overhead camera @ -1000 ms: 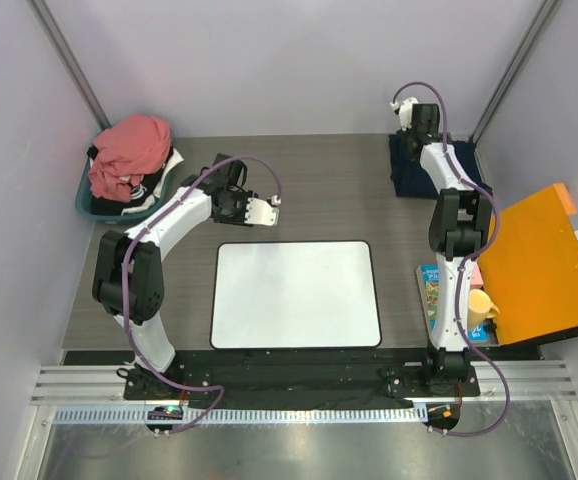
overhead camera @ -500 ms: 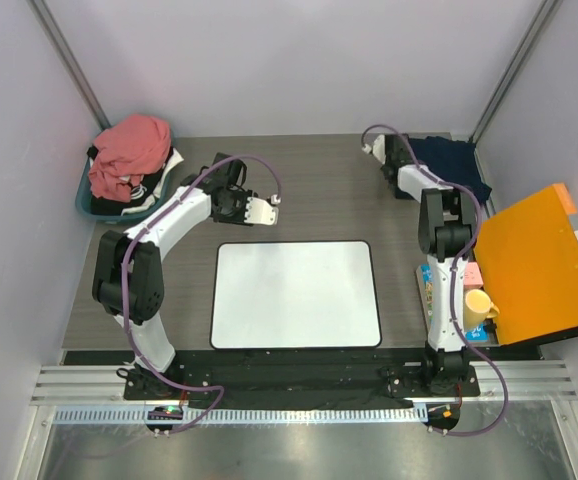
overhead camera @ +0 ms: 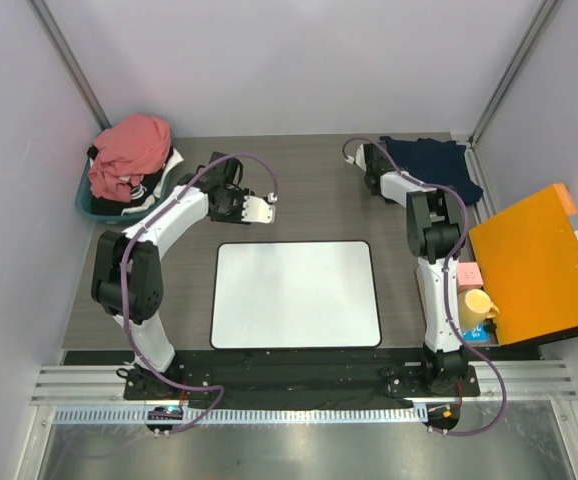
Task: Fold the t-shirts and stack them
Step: Neatly place the folded tshirt to the corner
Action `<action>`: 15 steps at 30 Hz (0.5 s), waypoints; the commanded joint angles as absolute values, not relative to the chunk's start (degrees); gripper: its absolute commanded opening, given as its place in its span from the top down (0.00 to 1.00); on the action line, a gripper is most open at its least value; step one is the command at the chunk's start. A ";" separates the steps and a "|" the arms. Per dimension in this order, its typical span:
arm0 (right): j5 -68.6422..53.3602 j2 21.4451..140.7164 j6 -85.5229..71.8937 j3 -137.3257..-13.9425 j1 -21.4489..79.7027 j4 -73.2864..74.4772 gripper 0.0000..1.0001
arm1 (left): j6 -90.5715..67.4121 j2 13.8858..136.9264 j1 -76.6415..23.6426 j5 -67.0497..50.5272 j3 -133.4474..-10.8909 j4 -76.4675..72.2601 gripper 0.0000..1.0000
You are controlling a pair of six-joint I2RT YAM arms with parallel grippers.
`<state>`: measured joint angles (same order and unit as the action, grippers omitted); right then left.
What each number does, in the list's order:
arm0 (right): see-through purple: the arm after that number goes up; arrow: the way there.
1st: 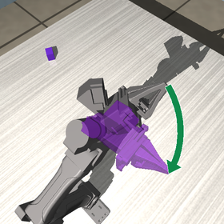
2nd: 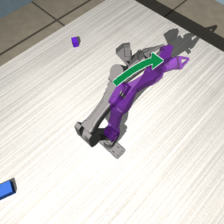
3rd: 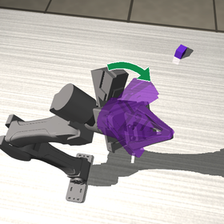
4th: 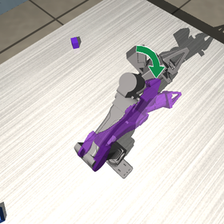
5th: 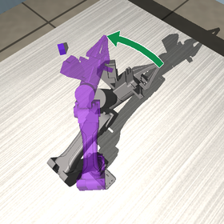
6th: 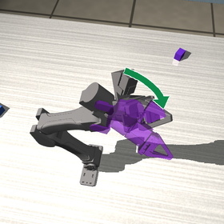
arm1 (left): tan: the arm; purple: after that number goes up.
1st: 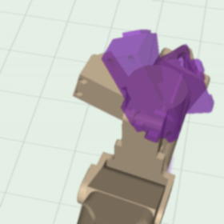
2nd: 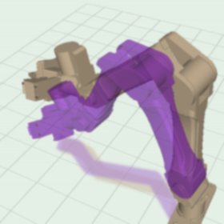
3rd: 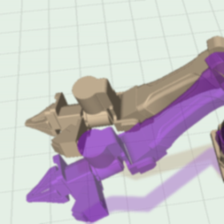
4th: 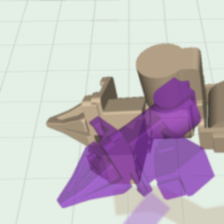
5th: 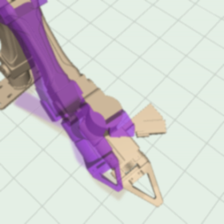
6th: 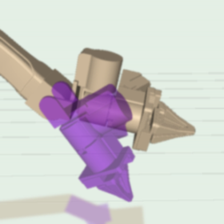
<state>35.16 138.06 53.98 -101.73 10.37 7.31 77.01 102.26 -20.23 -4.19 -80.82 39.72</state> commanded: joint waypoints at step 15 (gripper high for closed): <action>33.22 140.63 51.77 -105.20 4.57 12.57 0.99 | 76.29 98.09 -19.86 -5.10 -79.37 38.85 0.61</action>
